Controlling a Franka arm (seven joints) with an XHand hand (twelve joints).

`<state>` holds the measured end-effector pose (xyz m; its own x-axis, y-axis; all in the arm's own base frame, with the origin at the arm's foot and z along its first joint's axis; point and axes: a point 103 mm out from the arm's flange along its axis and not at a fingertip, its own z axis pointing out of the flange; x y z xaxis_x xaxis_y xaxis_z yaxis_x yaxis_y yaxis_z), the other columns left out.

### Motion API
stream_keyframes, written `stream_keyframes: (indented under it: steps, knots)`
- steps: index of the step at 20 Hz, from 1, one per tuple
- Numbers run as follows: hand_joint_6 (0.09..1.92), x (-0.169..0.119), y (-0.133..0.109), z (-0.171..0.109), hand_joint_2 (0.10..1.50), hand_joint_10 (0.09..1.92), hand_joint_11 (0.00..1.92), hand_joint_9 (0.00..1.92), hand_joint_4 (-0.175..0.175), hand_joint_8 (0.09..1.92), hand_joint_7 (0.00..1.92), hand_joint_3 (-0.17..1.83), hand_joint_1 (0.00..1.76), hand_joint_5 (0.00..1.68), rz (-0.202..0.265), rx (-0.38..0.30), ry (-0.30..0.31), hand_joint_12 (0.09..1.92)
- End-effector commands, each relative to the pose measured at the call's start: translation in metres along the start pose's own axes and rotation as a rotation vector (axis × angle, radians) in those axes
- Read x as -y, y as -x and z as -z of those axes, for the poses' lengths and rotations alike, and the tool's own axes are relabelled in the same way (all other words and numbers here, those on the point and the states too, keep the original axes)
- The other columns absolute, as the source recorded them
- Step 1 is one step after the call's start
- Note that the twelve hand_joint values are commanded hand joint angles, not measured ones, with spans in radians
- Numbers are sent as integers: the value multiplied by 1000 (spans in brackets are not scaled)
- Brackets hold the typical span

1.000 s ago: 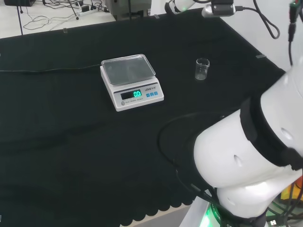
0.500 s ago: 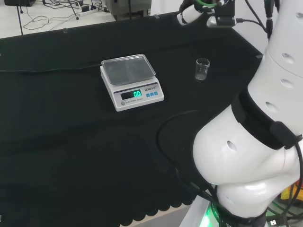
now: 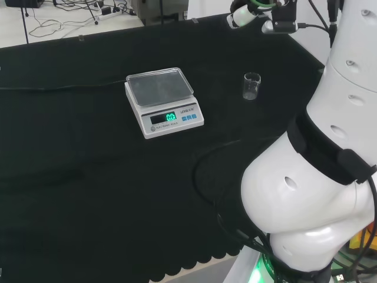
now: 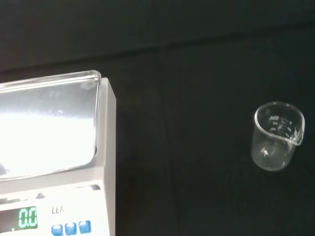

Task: Pick up the beaker.

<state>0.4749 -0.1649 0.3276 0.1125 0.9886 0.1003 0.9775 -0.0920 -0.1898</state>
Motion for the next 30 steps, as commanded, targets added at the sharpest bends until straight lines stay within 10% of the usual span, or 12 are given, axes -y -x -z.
stream_keyframes:
  steps: [1, 30]
  knots:
    - [386, -46, 35, -67, 837, 723, 0, 349, 11, 559, 436, 428, 579, 583, -46, -24, -87, 1207]
    - [393, -100, 86, -154, 845, 723, 0, 346, 5, 556, 429, 421, 592, 593, -73, -112, -257, 1189]
